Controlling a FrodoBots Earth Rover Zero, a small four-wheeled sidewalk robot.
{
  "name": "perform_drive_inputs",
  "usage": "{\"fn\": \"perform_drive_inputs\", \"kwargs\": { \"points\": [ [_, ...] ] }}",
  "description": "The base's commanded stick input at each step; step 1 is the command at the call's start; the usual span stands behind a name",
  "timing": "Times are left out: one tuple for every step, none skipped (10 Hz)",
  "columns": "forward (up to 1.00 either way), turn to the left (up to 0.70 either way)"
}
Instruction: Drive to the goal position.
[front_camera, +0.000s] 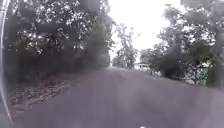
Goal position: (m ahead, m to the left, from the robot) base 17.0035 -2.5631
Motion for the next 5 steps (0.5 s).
{"fn": "perform_drive_inputs", "kwargs": {
  "points": [
    [0.70, 0.00],
    [0.70, 0.00],
    [0.70, 0.00],
    [0.70, 0.00],
    [0.70, 0.00]
  ]
}}
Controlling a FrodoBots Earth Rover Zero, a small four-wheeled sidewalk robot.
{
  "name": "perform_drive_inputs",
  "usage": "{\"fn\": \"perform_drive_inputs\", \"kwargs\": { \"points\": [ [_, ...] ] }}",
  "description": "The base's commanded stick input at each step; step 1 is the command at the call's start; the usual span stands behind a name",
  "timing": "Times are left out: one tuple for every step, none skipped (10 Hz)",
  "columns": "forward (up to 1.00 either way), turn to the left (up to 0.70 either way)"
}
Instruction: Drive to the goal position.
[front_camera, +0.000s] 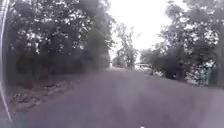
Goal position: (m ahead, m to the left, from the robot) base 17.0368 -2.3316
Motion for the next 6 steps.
{"fn": "perform_drive_inputs", "kwargs": {
  "points": [
    [0.70, 0.00],
    [0.70, 0.00],
    [0.70, 0.00],
    [0.70, 0.00],
    [0.70, 0.00],
    [0.70, 0.00]
  ]
}}
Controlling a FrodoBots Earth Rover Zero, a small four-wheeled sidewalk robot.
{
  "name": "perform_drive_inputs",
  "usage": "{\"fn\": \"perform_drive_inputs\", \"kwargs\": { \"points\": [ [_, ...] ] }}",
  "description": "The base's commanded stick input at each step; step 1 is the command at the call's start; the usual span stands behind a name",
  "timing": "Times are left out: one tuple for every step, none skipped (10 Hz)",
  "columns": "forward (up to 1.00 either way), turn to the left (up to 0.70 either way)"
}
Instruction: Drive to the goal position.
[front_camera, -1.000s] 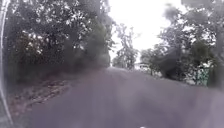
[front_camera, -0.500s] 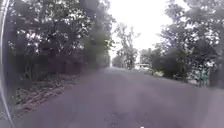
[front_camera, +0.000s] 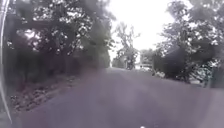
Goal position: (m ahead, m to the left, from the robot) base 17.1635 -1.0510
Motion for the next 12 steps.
{"fn": "perform_drive_inputs", "kwargs": {
  "points": [
    [0.70, 0.00],
    [0.70, 0.00],
    [0.70, 0.00],
    [0.70, 0.00],
    [0.70, 0.00],
    [0.70, 0.00],
    [0.70, 0.00],
    [0.70, 0.00],
    [0.70, 0.00],
    [0.70, 0.00],
    [0.70, 0.00],
    [0.70, 0.00]
  ]
}}
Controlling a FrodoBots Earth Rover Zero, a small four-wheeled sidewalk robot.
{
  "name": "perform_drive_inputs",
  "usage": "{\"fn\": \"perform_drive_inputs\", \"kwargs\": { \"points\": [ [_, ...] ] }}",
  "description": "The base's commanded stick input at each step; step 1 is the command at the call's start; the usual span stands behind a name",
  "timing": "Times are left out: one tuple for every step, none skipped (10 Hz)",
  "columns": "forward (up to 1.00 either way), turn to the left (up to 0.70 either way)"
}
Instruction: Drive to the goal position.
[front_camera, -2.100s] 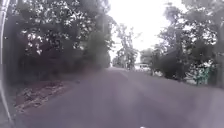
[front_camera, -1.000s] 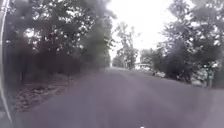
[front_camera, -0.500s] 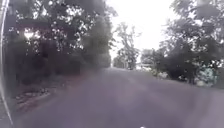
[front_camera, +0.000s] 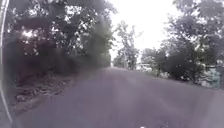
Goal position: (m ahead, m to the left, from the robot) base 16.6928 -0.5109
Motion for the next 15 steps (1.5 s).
{"fn": "perform_drive_inputs", "kwargs": {
  "points": [
    [0.70, 0.00],
    [0.70, 0.00],
    [0.70, 0.00],
    [0.70, 0.00],
    [0.70, 0.00],
    [0.70, 0.00],
    [0.70, 0.00],
    [0.70, 0.00],
    [0.70, 0.00],
    [0.70, 0.00],
    [0.70, 0.00],
    [0.70, 0.00],
    [0.70, 0.00],
    [0.70, 0.00],
    [0.70, 0.00]
  ]
}}
